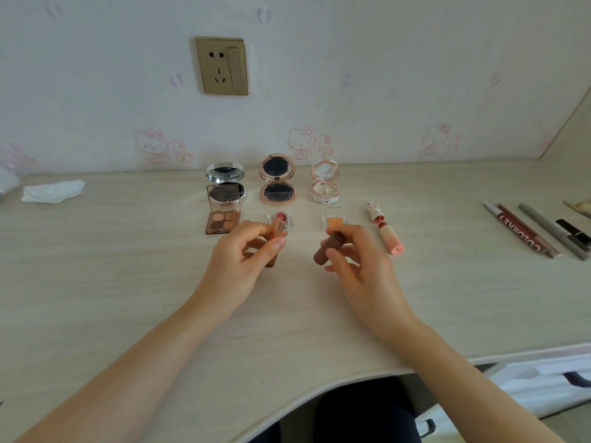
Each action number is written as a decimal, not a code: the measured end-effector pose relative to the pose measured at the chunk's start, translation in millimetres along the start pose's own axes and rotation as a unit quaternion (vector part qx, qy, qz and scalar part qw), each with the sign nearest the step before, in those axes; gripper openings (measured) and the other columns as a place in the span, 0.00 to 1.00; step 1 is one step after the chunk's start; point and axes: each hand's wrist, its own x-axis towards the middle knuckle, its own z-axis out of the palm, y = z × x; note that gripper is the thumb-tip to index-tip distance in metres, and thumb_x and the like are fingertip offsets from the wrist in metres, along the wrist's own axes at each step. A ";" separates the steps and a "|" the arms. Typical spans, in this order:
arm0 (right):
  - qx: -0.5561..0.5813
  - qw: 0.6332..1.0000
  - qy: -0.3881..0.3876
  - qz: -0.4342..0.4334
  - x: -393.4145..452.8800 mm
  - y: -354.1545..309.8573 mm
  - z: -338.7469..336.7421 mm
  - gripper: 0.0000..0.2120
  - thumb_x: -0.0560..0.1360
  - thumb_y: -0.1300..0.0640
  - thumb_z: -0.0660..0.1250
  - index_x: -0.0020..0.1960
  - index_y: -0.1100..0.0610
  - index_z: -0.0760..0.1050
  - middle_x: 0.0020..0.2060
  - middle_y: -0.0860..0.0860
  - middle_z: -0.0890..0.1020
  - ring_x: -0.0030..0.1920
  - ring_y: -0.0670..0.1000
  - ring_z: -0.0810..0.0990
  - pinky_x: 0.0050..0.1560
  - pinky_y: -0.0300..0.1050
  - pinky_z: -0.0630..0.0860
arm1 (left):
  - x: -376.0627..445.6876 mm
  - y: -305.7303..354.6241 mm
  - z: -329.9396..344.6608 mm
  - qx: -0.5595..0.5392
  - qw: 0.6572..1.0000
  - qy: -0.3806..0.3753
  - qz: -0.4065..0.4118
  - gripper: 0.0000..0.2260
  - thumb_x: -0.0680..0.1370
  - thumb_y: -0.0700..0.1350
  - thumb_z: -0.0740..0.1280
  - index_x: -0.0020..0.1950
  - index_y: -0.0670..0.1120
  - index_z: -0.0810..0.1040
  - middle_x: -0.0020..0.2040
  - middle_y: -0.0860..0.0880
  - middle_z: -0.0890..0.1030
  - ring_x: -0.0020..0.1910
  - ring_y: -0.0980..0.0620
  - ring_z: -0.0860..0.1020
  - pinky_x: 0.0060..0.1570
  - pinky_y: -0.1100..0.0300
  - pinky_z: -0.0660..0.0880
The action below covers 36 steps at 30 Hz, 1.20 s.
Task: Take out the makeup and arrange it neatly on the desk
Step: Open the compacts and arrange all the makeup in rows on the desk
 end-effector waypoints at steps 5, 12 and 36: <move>0.009 1.000 -0.023 0.015 13.6 -5.2 -17.7 0.12 0.78 0.62 0.62 0.59 0.51 0.72 0.42 0.42 0.80 0.49 0.49 0.81 0.44 0.48 0.82 | 15.3 17.4 10.9 -0.095 0.993 -0.035 -0.058 0.06 0.75 0.41 0.70 0.51 0.47 0.82 0.41 0.48 0.84 0.39 0.46 0.84 0.42 0.59 0.81; -0.003 1.000 0.016 0.025 52.2 -6.3 -63.1 0.11 0.76 0.61 0.66 0.53 0.46 0.73 0.41 0.42 0.82 0.44 0.44 0.81 0.42 0.43 0.80 | 66.5 49.8 46.3 -0.018 0.996 -0.083 -0.031 0.04 0.73 0.43 0.73 0.46 0.47 0.81 0.40 0.52 0.86 0.42 0.55 0.84 0.54 0.52 0.79; -0.157 0.981 0.035 0.111 167.9 100.5 -98.4 0.07 0.70 0.62 0.67 0.43 0.51 0.74 0.33 0.42 0.81 0.35 0.39 0.80 0.34 0.33 0.72 | 197.8 34.1 157.5 0.217 0.973 -0.006 -0.075 0.07 0.73 0.41 0.71 0.50 0.44 0.78 0.46 0.47 0.82 0.43 0.51 0.76 0.29 0.67 0.60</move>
